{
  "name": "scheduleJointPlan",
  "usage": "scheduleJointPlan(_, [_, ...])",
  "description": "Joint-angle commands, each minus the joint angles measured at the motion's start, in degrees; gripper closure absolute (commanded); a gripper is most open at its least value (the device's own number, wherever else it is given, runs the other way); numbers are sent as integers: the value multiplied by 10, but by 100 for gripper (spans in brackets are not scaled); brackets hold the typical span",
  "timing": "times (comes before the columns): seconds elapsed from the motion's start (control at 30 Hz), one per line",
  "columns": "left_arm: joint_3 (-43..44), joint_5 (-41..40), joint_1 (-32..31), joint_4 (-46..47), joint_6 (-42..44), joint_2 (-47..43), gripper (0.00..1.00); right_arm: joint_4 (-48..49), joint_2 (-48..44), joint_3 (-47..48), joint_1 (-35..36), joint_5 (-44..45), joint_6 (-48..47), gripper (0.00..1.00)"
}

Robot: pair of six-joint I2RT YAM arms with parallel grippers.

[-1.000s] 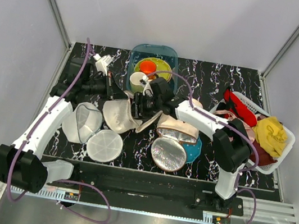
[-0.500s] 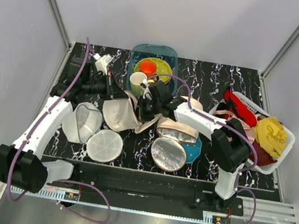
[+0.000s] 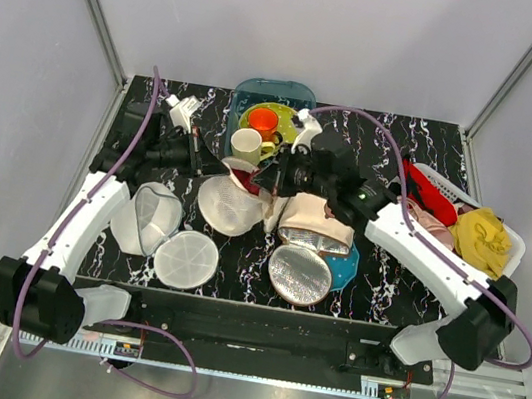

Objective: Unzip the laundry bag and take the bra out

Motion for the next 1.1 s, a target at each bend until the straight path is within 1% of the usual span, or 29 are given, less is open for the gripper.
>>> scheduleJointPlan(0.0, [-5, 18, -1, 51, -13, 1, 100, 10, -26, 14, -1, 45, -18, 100])
scheduleJointPlan(0.2, [-15, 21, -1, 52, -12, 0, 100, 9, -60, 24, -23, 69, -29, 100])
scheduleJointPlan(0.43, [-36, 32, -2, 64, -24, 14, 100, 4, -80, 80, -47, 82, -36, 100])
scheduleJointPlan(0.6, [-43, 34, -5, 66, -24, 15, 100, 17, -96, 114, -48, 123, -51, 100])
scheduleJointPlan(0.67, [-46, 39, -7, 74, -27, 19, 100, 38, -102, 110, -51, 159, -62, 100])
scheduleJointPlan(0.7, [-50, 40, -8, 76, -28, 22, 100, 42, -104, 110, -52, 163, -62, 100])
scheduleJointPlan(1.07, [-59, 40, -35, 110, -51, 30, 100, 55, -82, 148, -56, 145, -48, 100])
